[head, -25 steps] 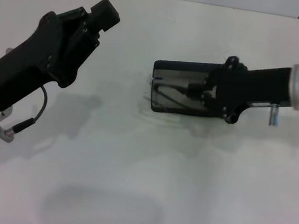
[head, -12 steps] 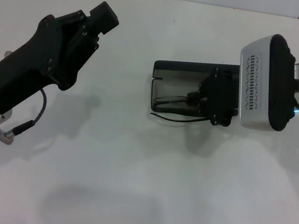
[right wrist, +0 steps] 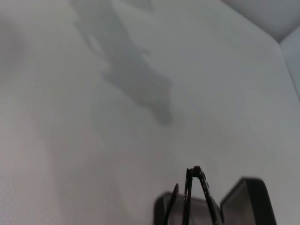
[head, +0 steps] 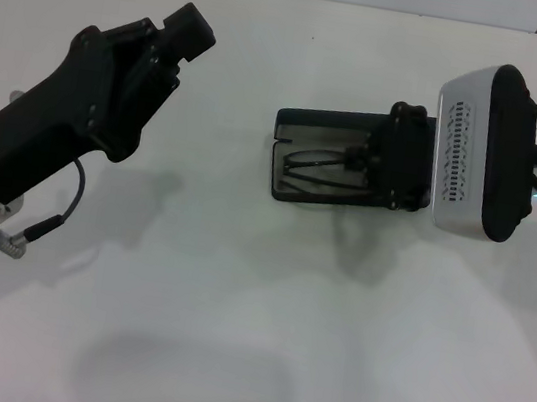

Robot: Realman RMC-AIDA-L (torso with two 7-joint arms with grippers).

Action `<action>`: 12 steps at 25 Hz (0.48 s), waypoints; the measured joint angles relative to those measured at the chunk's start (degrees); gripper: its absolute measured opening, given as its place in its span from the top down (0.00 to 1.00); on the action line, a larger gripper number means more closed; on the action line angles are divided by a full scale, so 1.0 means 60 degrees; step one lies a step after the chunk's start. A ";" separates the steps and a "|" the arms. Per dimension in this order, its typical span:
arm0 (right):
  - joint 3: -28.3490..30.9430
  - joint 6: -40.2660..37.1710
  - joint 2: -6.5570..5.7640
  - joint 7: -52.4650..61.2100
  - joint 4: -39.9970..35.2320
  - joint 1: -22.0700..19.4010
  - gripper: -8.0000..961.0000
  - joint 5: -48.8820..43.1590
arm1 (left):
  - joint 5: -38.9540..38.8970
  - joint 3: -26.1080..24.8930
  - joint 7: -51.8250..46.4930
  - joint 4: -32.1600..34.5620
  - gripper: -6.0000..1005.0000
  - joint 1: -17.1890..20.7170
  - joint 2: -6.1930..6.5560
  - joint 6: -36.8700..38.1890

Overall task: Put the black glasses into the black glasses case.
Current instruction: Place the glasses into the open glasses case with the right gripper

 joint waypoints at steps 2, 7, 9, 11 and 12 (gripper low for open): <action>-0.0044 0.0226 0.0000 0.0001 0.0056 -0.0050 0.92 -0.0107 | 0.0003 0.0000 0.0001 0.0000 0.95 -0.0002 -0.0007 0.0000; -0.0280 0.0789 0.0012 -0.0028 0.0266 -0.0124 0.92 -0.0188 | 0.0002 0.0000 0.0001 -0.0017 0.95 -0.0014 -0.0018 -0.0008; -0.0354 0.0919 0.0014 -0.0048 0.0388 -0.0123 0.92 -0.0188 | 0.0003 0.0001 0.0001 -0.0028 0.95 -0.0031 -0.0029 -0.0014; -0.0500 0.1171 0.0015 -0.0072 0.0470 -0.0123 0.92 -0.0178 | 0.0004 0.0000 0.0001 -0.0036 0.95 -0.0033 -0.0039 -0.0016; -0.0584 0.1323 0.0016 -0.0074 0.0498 -0.0124 0.92 -0.0175 | 0.0003 0.0000 0.0002 -0.0054 0.95 -0.0033 -0.0042 -0.0016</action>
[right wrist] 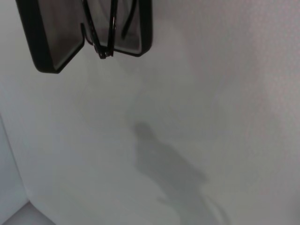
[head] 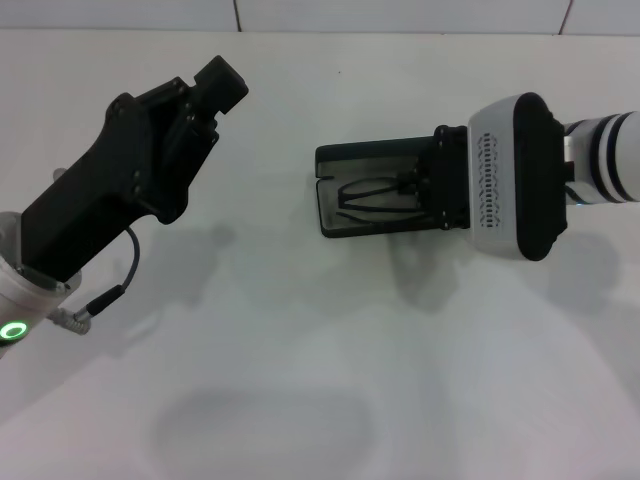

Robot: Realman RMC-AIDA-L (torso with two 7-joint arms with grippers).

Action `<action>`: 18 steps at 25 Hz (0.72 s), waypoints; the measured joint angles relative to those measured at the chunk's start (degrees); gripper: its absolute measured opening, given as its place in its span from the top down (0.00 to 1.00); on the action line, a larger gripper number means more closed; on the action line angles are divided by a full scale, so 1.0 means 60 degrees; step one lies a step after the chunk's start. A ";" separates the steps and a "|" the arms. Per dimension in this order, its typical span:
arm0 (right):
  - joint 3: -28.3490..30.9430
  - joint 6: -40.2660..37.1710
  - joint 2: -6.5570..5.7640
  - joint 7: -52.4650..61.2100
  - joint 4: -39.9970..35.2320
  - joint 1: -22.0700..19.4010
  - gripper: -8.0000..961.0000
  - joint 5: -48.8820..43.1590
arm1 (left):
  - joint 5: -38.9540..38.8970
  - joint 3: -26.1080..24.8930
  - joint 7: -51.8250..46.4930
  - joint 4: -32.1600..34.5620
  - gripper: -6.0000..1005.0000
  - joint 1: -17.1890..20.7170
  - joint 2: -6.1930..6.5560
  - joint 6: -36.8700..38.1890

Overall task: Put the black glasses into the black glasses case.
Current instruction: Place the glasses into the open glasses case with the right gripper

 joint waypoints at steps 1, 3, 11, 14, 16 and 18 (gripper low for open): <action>-0.0084 0.0152 0.0000 0.0000 0.0046 0.0000 0.92 -0.0002 | -0.0004 0.0000 0.0002 -0.0013 0.95 0.0000 0.0000 0.0000; -0.0187 0.0322 0.0000 -0.0002 0.0114 -0.0002 0.92 -0.0006 | -0.0020 0.0000 0.0009 -0.0043 0.95 0.0001 0.0001 0.0000; -0.0248 0.0483 -0.0001 -0.0014 0.0166 -0.0008 0.92 -0.0006 | -0.0013 0.0000 0.0023 -0.0051 0.95 0.0005 0.0001 0.0002; -0.0250 0.0495 -0.0001 -0.0014 0.0166 -0.0017 0.92 -0.0006 | -0.0002 0.0000 0.0025 -0.0050 0.95 0.0017 0.0002 0.0006; -0.0251 0.0499 -0.0001 -0.0014 0.0166 -0.0025 0.92 -0.0006 | 0.0004 0.0000 0.0026 -0.0050 0.95 0.0019 0.0001 0.0008; -0.0250 0.0515 -0.0001 -0.0014 0.0165 -0.0030 0.92 -0.0007 | 0.0004 0.0000 0.0028 -0.0049 0.95 0.0019 -0.0004 0.0010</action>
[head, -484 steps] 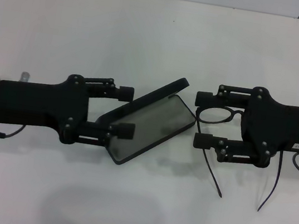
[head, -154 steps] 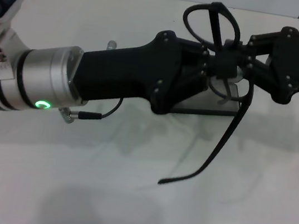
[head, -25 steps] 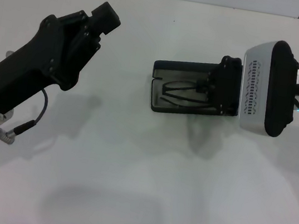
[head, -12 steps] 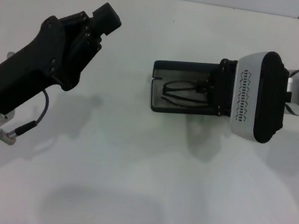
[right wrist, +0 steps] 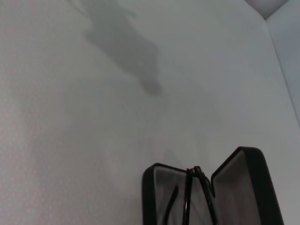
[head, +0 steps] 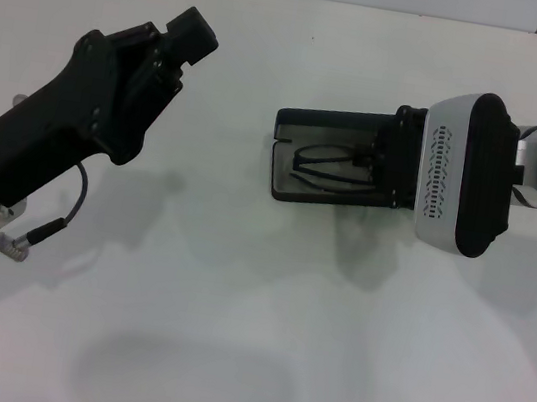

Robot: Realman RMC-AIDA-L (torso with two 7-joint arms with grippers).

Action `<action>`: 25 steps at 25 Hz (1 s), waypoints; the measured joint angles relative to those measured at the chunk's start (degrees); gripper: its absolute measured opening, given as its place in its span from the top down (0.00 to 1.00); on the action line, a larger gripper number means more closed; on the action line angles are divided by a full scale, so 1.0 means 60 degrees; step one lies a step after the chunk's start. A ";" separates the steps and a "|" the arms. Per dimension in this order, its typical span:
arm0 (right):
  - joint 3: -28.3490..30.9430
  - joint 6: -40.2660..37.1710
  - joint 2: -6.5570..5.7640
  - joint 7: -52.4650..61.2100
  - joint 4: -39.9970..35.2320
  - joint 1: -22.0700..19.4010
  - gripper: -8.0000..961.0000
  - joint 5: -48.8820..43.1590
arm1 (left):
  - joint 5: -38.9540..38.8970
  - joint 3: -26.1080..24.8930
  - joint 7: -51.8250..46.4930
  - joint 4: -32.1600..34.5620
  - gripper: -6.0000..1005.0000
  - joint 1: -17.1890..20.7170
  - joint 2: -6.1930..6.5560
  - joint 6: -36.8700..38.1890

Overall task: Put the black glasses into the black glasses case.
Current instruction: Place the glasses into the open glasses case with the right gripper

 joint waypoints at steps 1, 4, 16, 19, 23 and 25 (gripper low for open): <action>-0.0001 0.0008 0.0000 0.0000 0.0001 -0.0004 0.92 0.0000 | 0.0000 0.0000 0.0001 0.0000 0.95 0.0001 -0.0002 0.0001; 0.0000 0.0055 0.0000 0.0000 0.0000 -0.0038 0.92 0.0000 | 0.0000 0.0000 0.0001 0.0000 0.95 0.0000 -0.0006 0.0005; -0.0037 0.0305 0.0000 0.0000 -0.0011 -0.0116 0.91 -0.0045 | -0.0022 0.0000 0.0000 0.0001 0.95 -0.0014 -0.0009 0.0007; -0.0100 0.0341 0.0000 0.0000 -0.0009 -0.0115 0.91 -0.0045 | -0.0031 0.0000 0.0000 0.0001 0.95 -0.0015 -0.0009 0.0006; -0.0105 0.0396 0.0001 0.0001 -0.0005 -0.0112 0.90 -0.0044 | -0.0034 0.0000 0.0001 0.0001 0.95 -0.0015 -0.0009 0.0006; -0.0105 0.0400 0.0000 0.0000 -0.0003 -0.0110 0.89 -0.0044 | -0.0037 0.0000 0.0000 0.0000 0.95 -0.0015 -0.0009 0.0006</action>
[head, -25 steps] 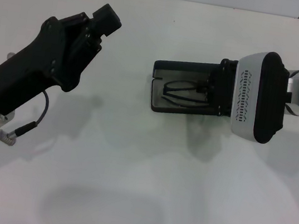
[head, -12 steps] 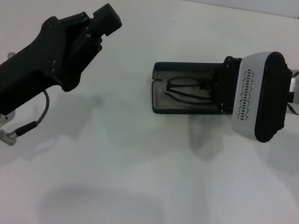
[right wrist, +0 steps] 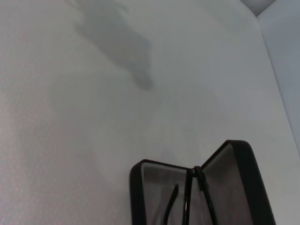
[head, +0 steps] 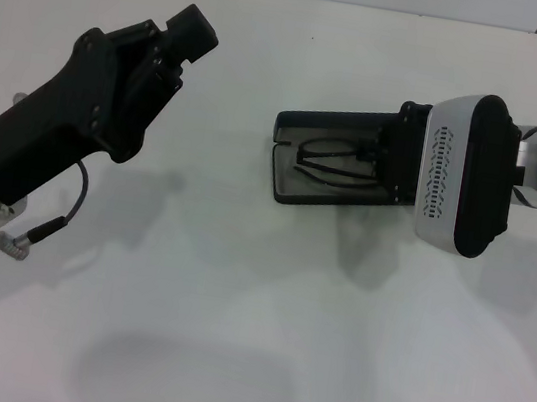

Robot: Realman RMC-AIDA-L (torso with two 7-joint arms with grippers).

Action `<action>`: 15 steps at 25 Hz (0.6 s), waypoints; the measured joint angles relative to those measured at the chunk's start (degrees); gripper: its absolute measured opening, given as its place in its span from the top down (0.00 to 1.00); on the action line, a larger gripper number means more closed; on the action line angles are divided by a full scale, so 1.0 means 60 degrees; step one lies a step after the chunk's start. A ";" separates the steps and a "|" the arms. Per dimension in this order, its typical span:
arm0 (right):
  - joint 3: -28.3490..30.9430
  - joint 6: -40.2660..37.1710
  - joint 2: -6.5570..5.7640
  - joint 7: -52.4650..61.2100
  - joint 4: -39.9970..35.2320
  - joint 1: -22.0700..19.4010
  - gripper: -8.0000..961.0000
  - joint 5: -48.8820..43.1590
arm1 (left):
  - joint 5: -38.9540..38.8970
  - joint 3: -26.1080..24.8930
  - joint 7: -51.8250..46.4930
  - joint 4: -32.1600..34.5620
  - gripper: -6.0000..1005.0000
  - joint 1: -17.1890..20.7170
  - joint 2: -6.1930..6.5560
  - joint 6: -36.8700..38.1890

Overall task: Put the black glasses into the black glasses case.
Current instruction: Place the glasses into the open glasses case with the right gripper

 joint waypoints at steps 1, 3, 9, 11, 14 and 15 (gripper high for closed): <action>0.0001 0.0001 0.0000 0.0001 0.0001 0.0000 0.89 0.0000 | -0.0001 0.0000 0.0000 0.0000 0.95 0.0000 0.0000 0.0000; 0.0011 0.0012 0.0000 0.0014 0.0001 0.0004 0.88 0.0001 | -0.0004 0.0000 0.0000 0.0001 0.95 0.0000 0.0000 0.0000; 0.0024 0.0034 0.0000 0.0066 0.0001 0.0010 0.87 0.0001 | -0.0008 0.0000 0.0000 0.0001 0.95 0.0000 0.0001 0.0000; 0.0015 0.0034 0.0000 0.0069 0.0002 -0.0010 0.85 0.0002 | -0.0008 0.0000 0.0000 0.0000 0.95 0.0000 0.0001 0.0000; 0.0007 -0.0031 0.0002 0.0080 -0.0082 -0.0131 0.82 0.0075 | -0.0008 0.0000 0.0000 0.0001 0.95 0.0012 0.0001 0.0000; 0.0006 -0.0058 0.0005 0.0097 -0.0121 -0.0177 0.82 0.0105 | -0.0008 0.0000 0.0000 0.0001 0.95 0.0017 0.0001 -0.0001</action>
